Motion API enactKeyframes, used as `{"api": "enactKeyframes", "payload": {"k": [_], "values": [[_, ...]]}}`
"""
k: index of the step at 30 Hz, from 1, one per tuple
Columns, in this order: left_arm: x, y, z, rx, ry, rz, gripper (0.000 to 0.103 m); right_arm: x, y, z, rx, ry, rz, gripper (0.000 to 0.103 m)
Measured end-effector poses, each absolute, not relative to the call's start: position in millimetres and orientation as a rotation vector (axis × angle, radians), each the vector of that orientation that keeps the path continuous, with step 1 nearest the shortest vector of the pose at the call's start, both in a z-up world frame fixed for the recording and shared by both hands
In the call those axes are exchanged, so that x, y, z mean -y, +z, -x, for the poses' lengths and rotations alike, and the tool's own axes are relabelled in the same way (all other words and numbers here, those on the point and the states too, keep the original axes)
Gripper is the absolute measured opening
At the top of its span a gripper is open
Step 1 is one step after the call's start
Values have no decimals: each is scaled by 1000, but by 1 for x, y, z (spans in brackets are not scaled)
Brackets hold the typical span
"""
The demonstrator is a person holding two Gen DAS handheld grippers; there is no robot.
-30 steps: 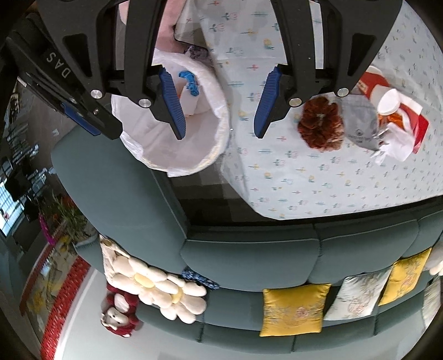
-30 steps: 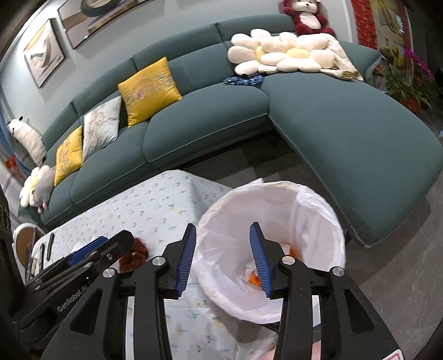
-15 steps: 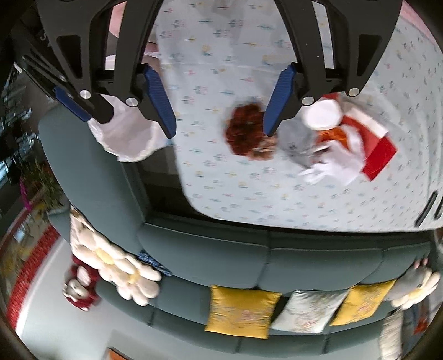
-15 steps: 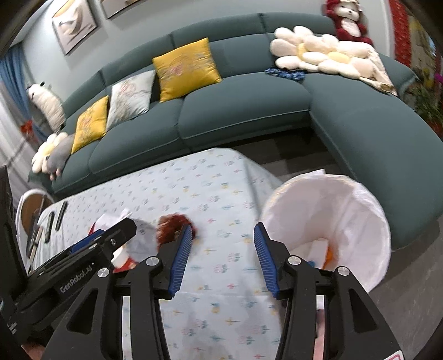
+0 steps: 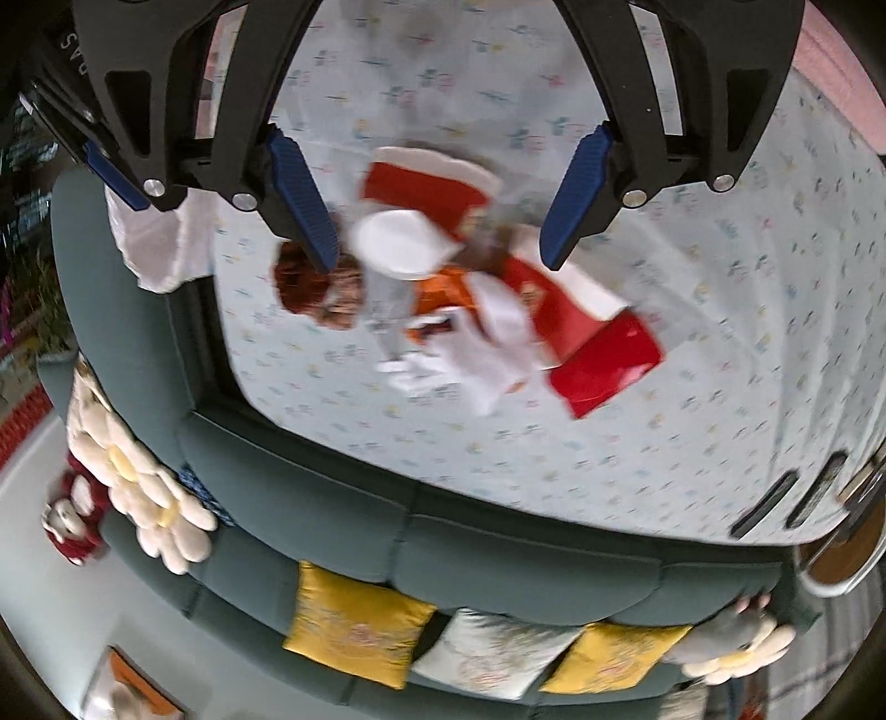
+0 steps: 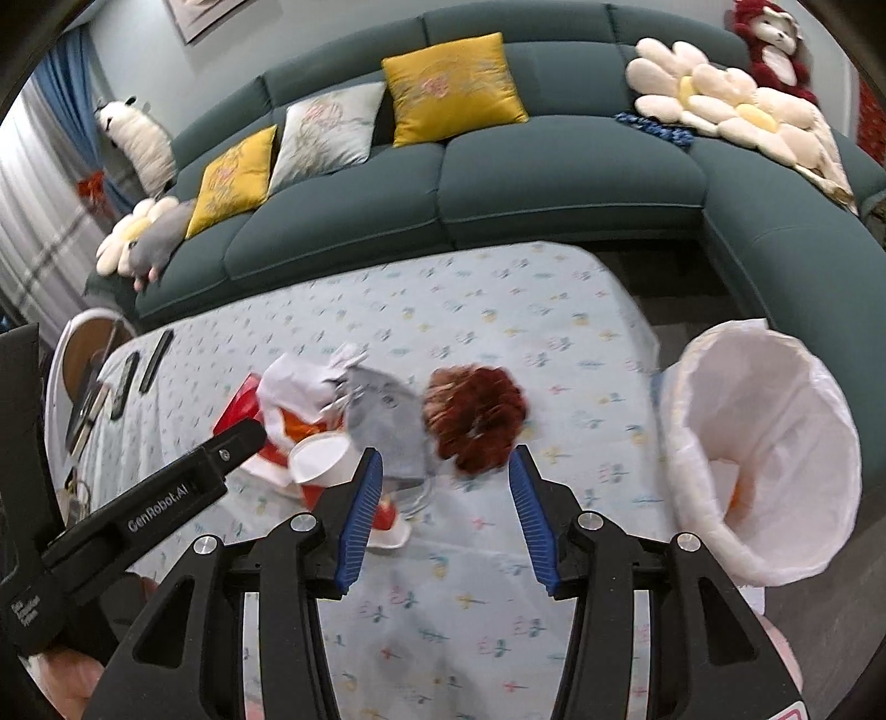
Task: Collect trash
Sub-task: 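Move both tools back to the table, left tool reaching toward the red-and-white paper cups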
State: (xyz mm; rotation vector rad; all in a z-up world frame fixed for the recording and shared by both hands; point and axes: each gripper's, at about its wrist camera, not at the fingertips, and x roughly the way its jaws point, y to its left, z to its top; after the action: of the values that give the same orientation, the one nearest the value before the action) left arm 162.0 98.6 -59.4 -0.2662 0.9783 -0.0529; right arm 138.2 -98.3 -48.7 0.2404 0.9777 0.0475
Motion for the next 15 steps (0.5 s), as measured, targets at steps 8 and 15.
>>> {"api": "enactKeyframes", "payload": {"k": [8, 15], "values": [[-143, -91, -161, -1041, 16, 306, 75, 68, -83, -140, -1057, 78, -222, 54], [-157, -124, -169, -1121, 36, 357, 85, 51, -113, -146, -1131, 86, -218, 54]]}}
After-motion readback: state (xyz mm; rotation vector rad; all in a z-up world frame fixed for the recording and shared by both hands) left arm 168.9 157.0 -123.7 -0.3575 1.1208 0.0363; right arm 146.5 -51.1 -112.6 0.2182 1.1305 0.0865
